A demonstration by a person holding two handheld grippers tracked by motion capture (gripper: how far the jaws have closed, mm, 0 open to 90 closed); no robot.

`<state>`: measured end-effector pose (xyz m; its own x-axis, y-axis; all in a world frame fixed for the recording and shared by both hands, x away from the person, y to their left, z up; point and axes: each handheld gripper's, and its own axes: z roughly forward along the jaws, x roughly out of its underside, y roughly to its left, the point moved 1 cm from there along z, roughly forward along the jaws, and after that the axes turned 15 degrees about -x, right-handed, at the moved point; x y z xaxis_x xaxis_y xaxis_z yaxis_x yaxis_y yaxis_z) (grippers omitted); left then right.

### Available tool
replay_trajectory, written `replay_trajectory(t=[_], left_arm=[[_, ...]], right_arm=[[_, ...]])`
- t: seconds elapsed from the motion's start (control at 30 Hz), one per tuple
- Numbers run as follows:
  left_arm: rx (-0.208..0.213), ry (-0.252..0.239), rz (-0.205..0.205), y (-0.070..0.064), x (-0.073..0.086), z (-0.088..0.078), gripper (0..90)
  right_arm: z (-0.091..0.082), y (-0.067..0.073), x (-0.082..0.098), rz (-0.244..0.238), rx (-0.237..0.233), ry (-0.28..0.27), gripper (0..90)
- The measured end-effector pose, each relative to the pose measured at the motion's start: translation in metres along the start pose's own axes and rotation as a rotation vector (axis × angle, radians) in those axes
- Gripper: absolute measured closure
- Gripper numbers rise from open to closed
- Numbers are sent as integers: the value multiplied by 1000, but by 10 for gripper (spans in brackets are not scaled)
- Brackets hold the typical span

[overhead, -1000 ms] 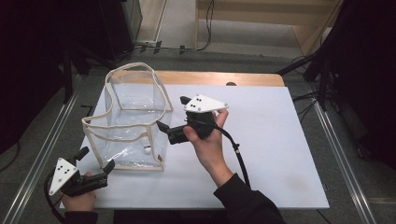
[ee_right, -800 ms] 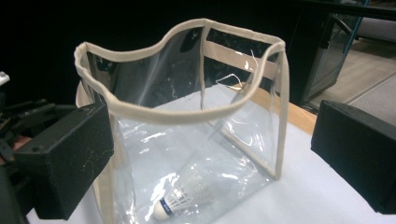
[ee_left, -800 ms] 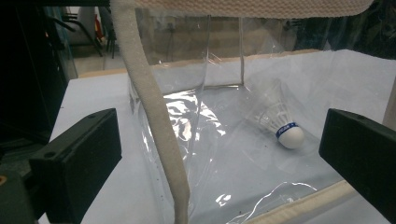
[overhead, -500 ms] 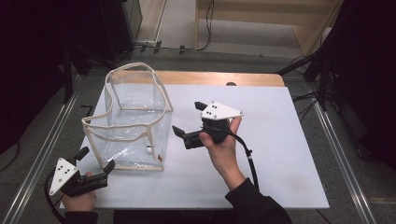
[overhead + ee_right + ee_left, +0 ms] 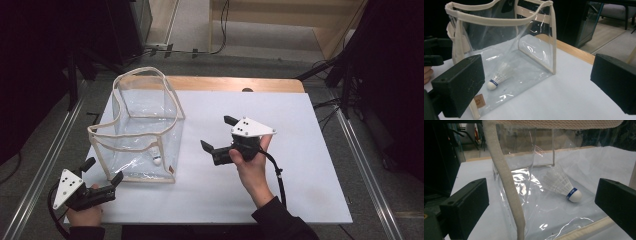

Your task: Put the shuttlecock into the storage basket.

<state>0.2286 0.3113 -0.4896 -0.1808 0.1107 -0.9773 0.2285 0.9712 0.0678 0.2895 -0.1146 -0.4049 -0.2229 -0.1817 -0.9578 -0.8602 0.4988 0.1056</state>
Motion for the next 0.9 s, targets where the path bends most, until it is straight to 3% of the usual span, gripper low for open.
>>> replay_trajectory(t=[0.9], left_arm=[[-3, 3, 4, 0, 0, 0, 0]], right_arm=[[-58, -24, 68, 46, 92, 4, 0]])
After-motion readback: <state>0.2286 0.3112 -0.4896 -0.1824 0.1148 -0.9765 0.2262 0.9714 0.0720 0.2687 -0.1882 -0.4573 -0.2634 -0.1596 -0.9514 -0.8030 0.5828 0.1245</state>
